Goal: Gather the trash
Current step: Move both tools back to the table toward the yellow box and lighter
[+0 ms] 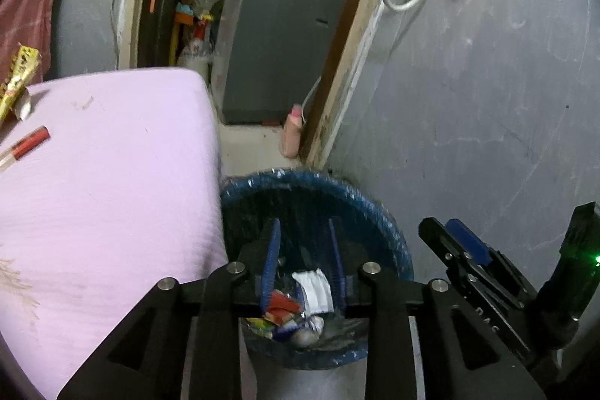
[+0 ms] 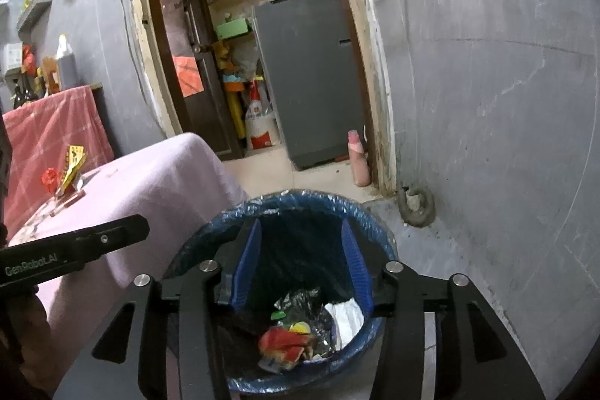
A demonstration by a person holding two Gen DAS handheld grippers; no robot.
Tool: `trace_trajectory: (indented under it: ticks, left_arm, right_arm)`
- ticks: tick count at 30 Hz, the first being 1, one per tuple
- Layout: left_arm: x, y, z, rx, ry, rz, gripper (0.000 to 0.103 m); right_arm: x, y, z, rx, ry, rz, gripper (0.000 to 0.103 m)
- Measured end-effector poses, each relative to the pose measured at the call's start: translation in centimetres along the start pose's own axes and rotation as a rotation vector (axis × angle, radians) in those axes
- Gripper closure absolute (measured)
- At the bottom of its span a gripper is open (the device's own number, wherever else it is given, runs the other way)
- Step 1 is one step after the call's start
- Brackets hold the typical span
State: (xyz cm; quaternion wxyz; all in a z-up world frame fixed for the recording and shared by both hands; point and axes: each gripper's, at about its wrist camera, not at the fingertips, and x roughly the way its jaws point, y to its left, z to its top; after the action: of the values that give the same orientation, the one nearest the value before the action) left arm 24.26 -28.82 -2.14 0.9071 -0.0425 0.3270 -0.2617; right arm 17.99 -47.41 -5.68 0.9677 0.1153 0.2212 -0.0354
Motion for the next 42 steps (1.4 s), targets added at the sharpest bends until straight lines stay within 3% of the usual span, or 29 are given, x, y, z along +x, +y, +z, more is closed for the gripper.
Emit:
trace_trajectory:
  ticks: [2, 6, 8, 12, 14, 17, 19, 30, 42]
  left_arm:
    - [-0.8, 0.1, 0.2, -0.003, -0.039, 0.012, 0.068]
    - [-2.7, 0.5, 1.1, -0.009, -0.104, 0.04, 0.061]
    - [-3.8, 0.9, 1.6, -0.011, -0.132, 0.059, 0.048]
    - [-5.7, 2.2, 2.4, -0.02, -0.171, 0.099, 0.037]
    - [-6.7, 3.0, 2.7, -0.019, -0.192, 0.128, 0.02]
    - [-8.1, 4.1, 3.4, -0.022, -0.233, 0.171, 0.01]
    - [-9.0, 4.7, 3.5, -0.019, -0.25, 0.193, 0.006]
    - [-13.1, 9.9, 3.0, -0.027, -0.287, 0.327, 0.004]
    - [-17.1, 18.3, 2.6, -0.075, -0.271, 0.475, 0.004]
  right_arm:
    - [-0.4, 0.4, 0.6, -0.007, -0.023, -0.002, 0.048]
    - [-1.2, 1.2, 1.8, -0.03, -0.057, -0.003, 0.041]
    - [-1.7, 1.7, 2.3, -0.036, -0.077, -0.002, 0.031]
    - [-2.4, 2.7, 3.4, -0.041, -0.113, 0.008, 0.024]
    - [-2.8, 3.2, 3.7, -0.04, -0.127, 0.013, 0.016]
    - [-3.3, 4.2, 4.2, -0.036, -0.154, 0.024, 0.002]
    - [-3.7, 4.8, 4.5, -0.039, -0.169, 0.033, 0.0]
    - [-4.6, 9.6, 6.1, -0.062, -0.223, 0.117, 0.0]
    - [-1.8, 16.7, 6.8, -0.117, -0.165, 0.215, 0.0]
